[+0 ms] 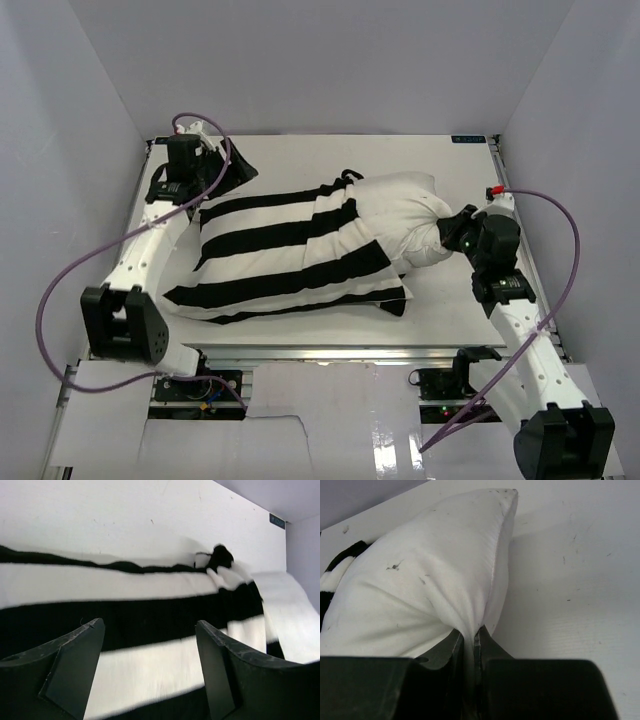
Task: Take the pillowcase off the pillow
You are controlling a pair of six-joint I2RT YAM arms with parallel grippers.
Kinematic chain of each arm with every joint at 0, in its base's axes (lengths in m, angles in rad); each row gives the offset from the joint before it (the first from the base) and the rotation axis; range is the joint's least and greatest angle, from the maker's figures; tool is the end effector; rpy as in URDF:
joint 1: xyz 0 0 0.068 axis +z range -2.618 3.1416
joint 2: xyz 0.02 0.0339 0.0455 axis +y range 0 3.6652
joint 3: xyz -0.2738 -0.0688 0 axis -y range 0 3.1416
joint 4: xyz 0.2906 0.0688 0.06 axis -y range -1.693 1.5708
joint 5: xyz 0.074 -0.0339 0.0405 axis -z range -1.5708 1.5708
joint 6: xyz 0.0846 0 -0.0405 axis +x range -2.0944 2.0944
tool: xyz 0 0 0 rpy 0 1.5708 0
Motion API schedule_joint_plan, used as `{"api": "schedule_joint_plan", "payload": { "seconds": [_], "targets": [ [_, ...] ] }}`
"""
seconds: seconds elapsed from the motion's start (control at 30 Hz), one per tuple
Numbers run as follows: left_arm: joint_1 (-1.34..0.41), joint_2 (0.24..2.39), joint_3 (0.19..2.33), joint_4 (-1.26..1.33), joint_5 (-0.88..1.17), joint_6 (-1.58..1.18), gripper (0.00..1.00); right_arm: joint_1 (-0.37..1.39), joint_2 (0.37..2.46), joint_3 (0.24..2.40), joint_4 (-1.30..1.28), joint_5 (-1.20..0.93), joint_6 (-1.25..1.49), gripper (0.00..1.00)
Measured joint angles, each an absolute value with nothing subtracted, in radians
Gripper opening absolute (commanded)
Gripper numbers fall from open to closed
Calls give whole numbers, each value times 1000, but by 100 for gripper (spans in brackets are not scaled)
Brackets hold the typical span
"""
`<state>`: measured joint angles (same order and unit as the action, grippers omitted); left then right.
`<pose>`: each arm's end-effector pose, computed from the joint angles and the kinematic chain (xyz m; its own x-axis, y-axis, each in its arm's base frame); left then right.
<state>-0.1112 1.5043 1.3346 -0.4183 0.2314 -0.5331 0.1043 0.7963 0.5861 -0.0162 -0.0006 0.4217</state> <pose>0.4237 -0.0668 0.3100 -0.6260 -0.4278 -0.6519 -0.0238 0.8461 -0.5324 0.2783 0.0292 0.2716 -0.2465 0.3857 -0.8891 -0.0041 0.9169 0.3990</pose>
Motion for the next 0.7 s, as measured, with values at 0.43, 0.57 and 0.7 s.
{"api": "schedule_joint_plan", "payload": {
  "seconds": [0.43, 0.57, 0.7],
  "targets": [
    [-280, 940, 827, -418, 105, -542, 83, -184, 1044, 717, -6, -119, 448, 8],
    [-323, 908, 706, -419, 90, -593, 82, -302, 1042, 707, -9, -184, 457, 8],
    [-369, 900, 672, -422, 52, -613, 81, -424, 1042, 704, -14, -247, 464, 8]
  ]
}}
